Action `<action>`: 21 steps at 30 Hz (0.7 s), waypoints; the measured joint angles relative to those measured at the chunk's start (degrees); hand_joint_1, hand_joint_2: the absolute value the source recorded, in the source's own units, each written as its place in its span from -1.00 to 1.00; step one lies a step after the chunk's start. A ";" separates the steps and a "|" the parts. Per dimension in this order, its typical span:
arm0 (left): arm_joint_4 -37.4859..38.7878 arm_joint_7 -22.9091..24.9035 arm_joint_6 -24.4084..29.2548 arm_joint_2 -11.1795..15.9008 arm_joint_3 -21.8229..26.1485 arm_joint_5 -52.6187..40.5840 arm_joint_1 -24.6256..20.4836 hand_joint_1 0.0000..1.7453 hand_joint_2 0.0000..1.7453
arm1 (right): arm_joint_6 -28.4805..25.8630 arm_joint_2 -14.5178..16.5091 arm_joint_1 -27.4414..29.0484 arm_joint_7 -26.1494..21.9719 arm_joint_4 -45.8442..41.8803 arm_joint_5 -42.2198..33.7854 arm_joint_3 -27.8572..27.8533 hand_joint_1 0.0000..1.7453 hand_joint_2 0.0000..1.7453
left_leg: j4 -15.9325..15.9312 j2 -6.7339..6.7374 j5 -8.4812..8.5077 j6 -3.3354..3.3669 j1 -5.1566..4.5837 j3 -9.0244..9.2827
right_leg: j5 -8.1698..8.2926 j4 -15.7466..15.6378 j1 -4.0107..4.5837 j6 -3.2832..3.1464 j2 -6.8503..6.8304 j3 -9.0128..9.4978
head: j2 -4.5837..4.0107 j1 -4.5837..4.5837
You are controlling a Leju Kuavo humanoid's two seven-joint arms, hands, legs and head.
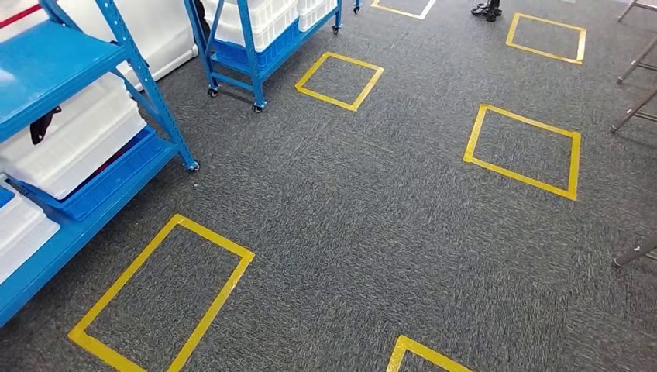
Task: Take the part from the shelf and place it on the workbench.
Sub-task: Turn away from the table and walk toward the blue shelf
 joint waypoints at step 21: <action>-0.30 -5.30 -19.69 3.94 -4.14 -7.10 1.48 -1.00 -1.00 | -3.52 -2.79 4.76 -3.69 0.01 -10.03 -11.50 -1.00 -1.00 | -0.52 8.46 -1.03 1.33 -0.05 1.53 | -8.59 13.06 -0.45 2.18 -6.03 -4.75 | 0.00 -0.04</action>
